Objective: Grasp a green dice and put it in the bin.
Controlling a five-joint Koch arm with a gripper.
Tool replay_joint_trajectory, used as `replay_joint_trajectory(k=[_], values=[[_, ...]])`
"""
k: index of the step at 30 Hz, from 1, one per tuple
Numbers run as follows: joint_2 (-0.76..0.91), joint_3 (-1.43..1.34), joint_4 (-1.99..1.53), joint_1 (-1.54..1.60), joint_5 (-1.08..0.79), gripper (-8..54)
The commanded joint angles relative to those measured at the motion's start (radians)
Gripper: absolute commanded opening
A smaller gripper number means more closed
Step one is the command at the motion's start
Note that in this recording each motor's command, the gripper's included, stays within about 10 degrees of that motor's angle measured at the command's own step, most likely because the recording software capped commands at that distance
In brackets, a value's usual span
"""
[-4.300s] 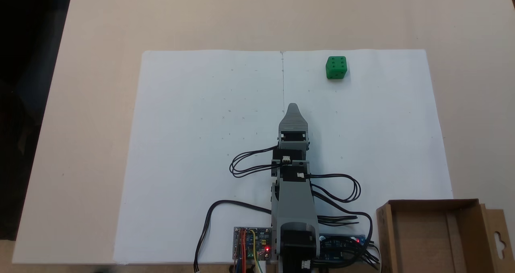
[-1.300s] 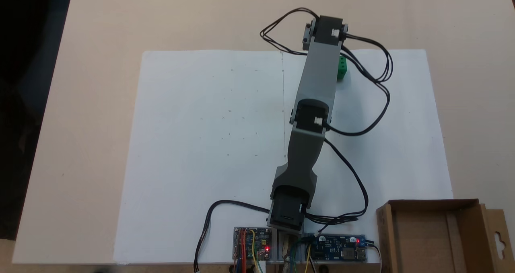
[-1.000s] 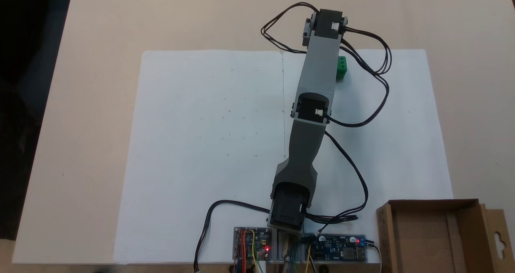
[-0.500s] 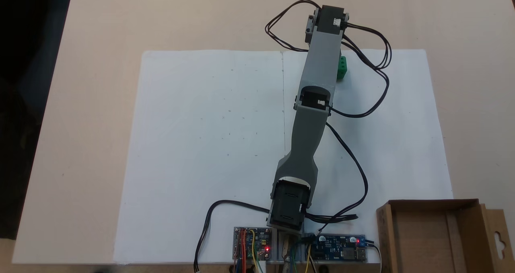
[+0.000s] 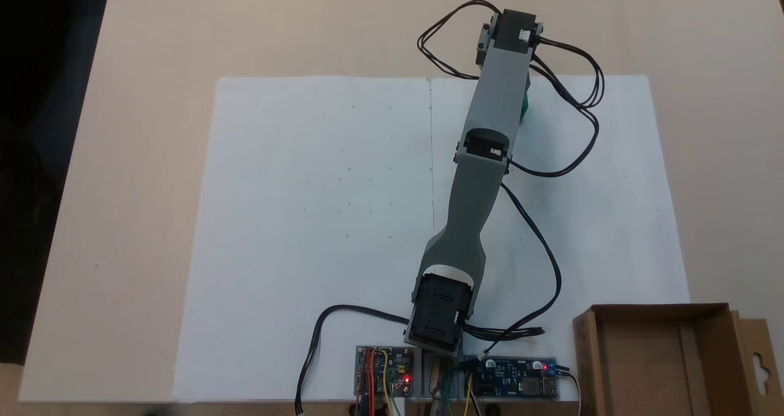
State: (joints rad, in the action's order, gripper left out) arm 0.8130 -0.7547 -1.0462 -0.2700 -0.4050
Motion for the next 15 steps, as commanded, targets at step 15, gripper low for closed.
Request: replay_joint_trajectory(k=[15], values=[[-0.061, 0.106, -0.066, -0.095, -0.167, 41.7]])
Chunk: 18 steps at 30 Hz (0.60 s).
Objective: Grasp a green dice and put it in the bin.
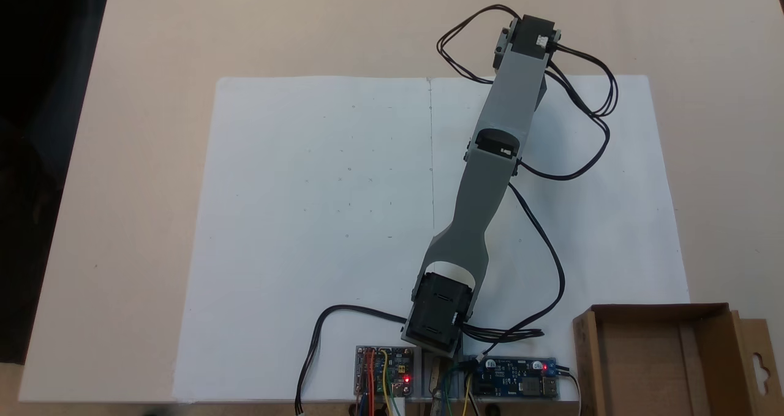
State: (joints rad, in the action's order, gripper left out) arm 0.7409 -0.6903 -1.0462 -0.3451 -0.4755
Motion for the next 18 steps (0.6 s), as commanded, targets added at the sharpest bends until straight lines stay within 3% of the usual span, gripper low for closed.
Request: replay_joint_trajectory(k=[1, 18], values=[[0.006, 0.041, -0.066, -0.023, -0.098, 41.7], [-0.023, 0.041, -0.069, -0.028, -0.120, 38.8]])
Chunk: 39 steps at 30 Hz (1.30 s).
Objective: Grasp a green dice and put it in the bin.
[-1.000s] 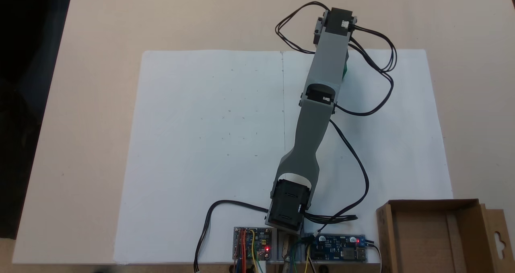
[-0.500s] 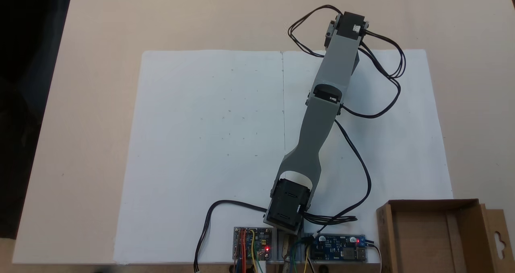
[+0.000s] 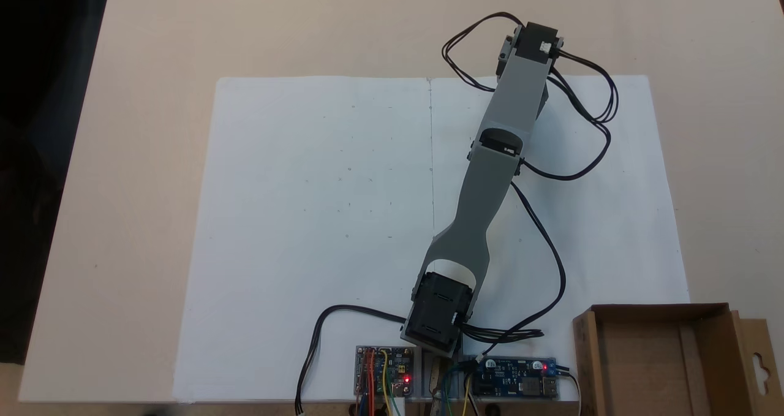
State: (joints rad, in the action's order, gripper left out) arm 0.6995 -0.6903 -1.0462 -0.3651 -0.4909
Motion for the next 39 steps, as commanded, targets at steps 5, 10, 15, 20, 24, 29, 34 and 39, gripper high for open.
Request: replay_joint_trajectory(k=[5, 10, 15, 20, 24, 29, 34, 39], values=[[0.015, 0.041, -0.069, -0.008, -0.106, 37.1], [0.011, 0.044, -0.060, -0.009, -0.114, 35.6], [0.000, 0.063, -0.057, -0.017, -0.117, 32.8], [-0.008, 0.078, -0.055, -0.023, -0.118, 31.8], [-0.008, 0.078, -0.055, -0.025, -0.120, 25.6], [-0.008, 0.086, -0.052, -0.028, -0.127, 16.3], [-0.009, 0.086, -0.051, -0.028, -0.126, 16.2], [-0.009, 0.097, -0.026, -0.028, -0.124, 11.8]])
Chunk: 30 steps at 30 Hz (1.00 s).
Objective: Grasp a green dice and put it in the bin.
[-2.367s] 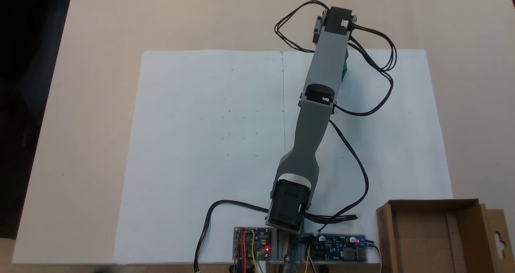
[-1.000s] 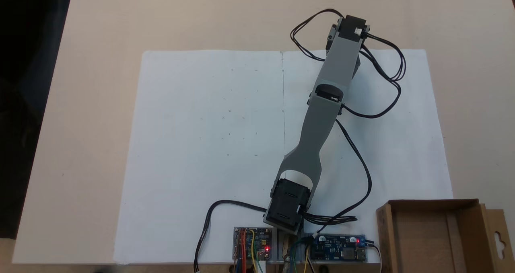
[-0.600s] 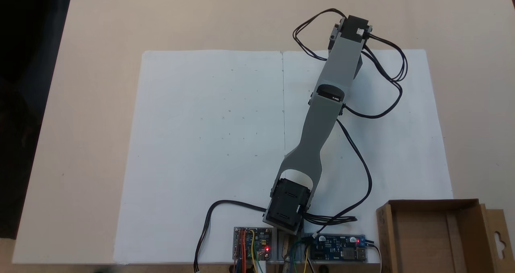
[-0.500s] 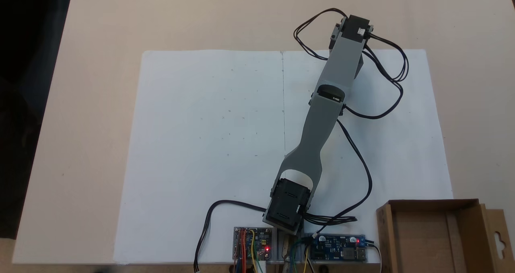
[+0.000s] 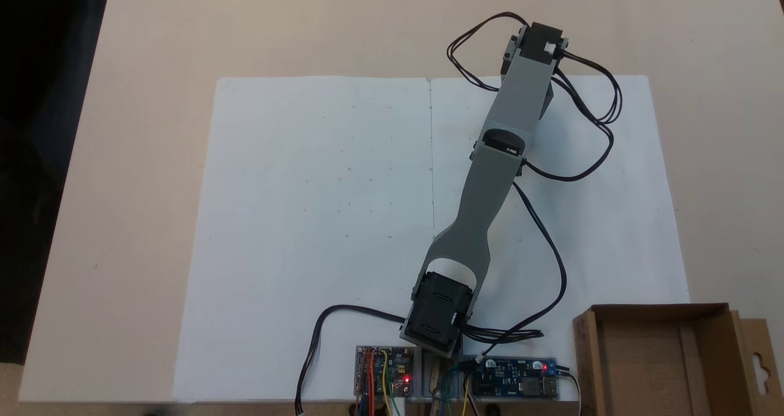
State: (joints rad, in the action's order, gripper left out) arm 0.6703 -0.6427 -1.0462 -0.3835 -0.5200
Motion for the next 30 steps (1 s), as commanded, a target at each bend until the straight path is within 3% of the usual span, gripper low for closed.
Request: replay_joint_trajectory(k=[1, 17, 26, 30], values=[[0.020, 0.055, -0.018, -0.009, -0.095, 11.8], [0.086, 0.212, -0.055, -0.114, -0.002, 11.8], [0.193, 0.213, -0.092, -0.518, 0.066, 11.8], [0.314, 0.213, -0.149, -0.761, 0.066, 11.9]])
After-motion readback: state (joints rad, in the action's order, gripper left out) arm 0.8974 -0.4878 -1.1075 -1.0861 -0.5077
